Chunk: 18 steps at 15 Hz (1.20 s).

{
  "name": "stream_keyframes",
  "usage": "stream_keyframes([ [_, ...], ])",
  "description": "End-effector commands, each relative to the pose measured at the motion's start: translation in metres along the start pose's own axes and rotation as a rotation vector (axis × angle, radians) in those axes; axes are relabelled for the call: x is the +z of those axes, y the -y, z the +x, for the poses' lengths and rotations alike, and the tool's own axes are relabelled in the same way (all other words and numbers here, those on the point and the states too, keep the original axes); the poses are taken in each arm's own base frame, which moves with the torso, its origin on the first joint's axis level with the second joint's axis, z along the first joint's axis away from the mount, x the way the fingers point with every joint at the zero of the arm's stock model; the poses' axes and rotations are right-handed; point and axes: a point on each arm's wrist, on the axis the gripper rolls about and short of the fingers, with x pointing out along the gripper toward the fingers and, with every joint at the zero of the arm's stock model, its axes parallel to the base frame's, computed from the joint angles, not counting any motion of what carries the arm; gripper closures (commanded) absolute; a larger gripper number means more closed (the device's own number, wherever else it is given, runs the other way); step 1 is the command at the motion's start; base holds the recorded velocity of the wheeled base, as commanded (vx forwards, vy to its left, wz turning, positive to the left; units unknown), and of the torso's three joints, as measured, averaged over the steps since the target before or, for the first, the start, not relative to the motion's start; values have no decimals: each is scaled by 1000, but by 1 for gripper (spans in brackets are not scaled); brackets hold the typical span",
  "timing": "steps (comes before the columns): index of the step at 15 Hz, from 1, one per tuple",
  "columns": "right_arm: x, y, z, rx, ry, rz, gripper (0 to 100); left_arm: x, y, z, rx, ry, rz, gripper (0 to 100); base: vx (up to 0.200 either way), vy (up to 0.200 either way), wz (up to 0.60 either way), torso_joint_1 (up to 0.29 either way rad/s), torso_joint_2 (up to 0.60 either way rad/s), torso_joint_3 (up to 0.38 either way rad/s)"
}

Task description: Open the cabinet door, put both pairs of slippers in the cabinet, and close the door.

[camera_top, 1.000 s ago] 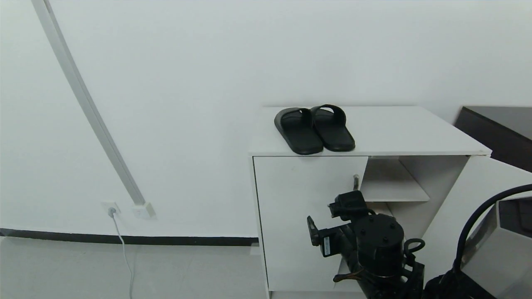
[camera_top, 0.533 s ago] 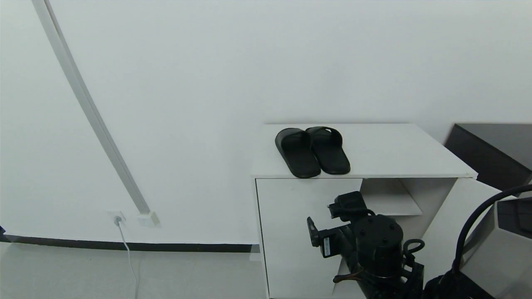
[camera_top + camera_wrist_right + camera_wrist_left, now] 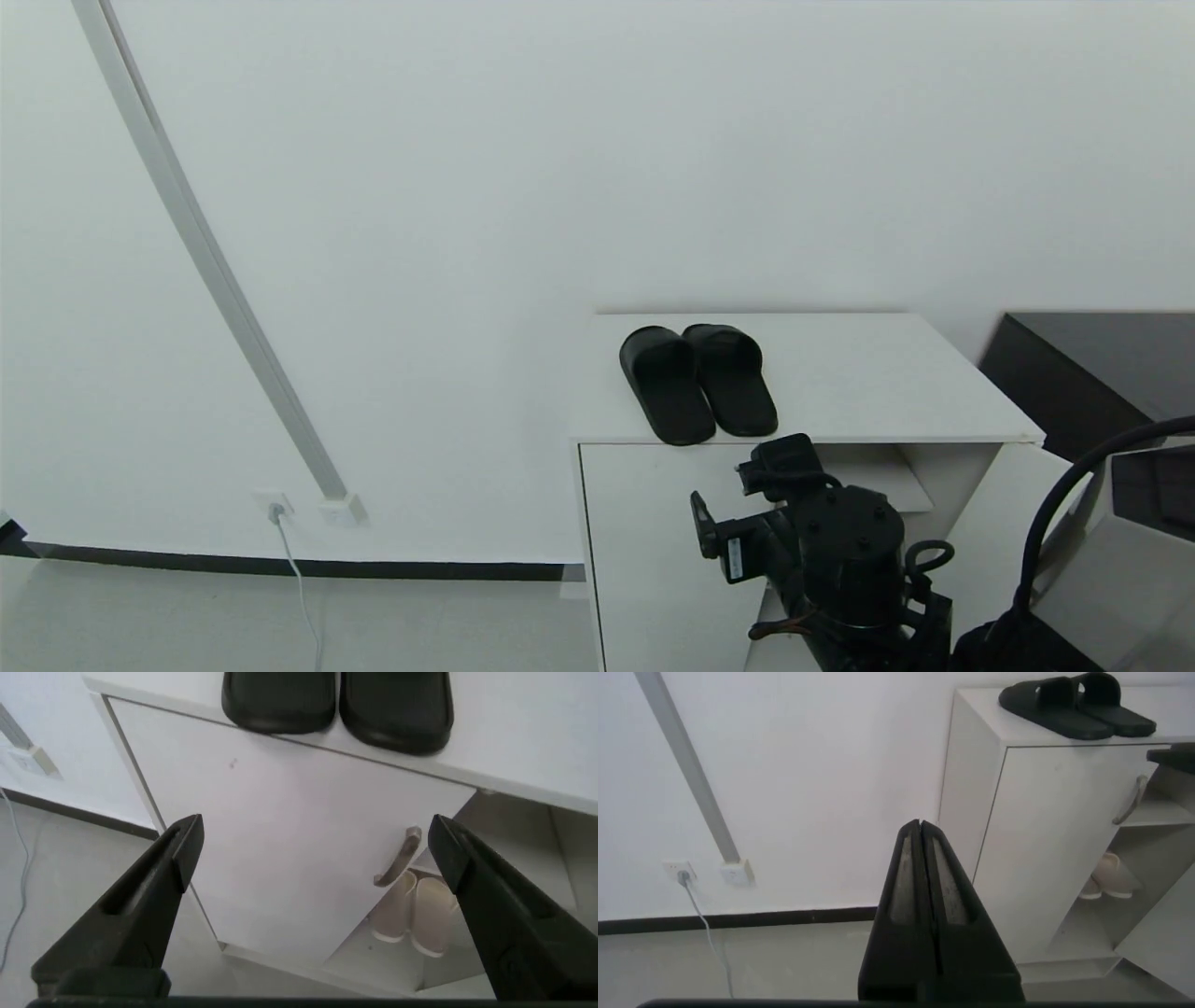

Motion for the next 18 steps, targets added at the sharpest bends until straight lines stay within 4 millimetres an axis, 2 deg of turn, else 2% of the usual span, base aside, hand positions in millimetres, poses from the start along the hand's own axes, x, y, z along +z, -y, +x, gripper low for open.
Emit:
stream_keyframes([
  [1, 0, 0, 0, -6, 0, -3, 0, 0, 0, 0, -1, 0, 1, 100, 0, 0, 0, 168, -398, -212],
  [4, -1, 3, -3, 1, 12, -19, 0, 0, 0, 0, -1, 1, 3, 100, 0, 0, 0, 152, -333, -175],
  [6, 8, 6, 0, -9, 68, -45, 0, 0, 0, 0, -1, 0, 3, 100, 0, 0, 0, 16, -33, -18],
  [8, 34, 11, 24, -57, 136, -13, 0, 0, 0, 0, -1, 0, 3, 100, 0, 0, 0, 0, 0, 0],
  [9, 54, 15, 33, -82, 148, -2, 0, 0, 0, 0, -1, 1, 3, 100, 0, 0, 0, 0, 0, 0],
  [11, 93, 19, 34, -89, 148, 27, 0, 0, 0, 0, -1, 1, 3, 100, 0, 0, 0, 0, 0, 0],
  [12, 103, 13, 31, -67, 119, 62, 0, 0, 0, 0, -1, 1, 1, 100, 0, 0, 0, 0, 0, 0],
  [14, 100, 3, 27, -37, 12, 110, 0, 0, 0, 0, -1, -2, 3, 100, 0, 0, 0, 0, 0, 0],
  [17, 95, 3, 28, 26, -29, 138, 0, 0, 0, 0, -1, -2, 1, 100, 0, 0, 0, 0, 0, 0],
  [18, 93, 4, 27, 26, -34, 135, 0, 0, 0, 0, -3, 0, -2, 100, 200, 0, 0, 2, 7, 2],
])
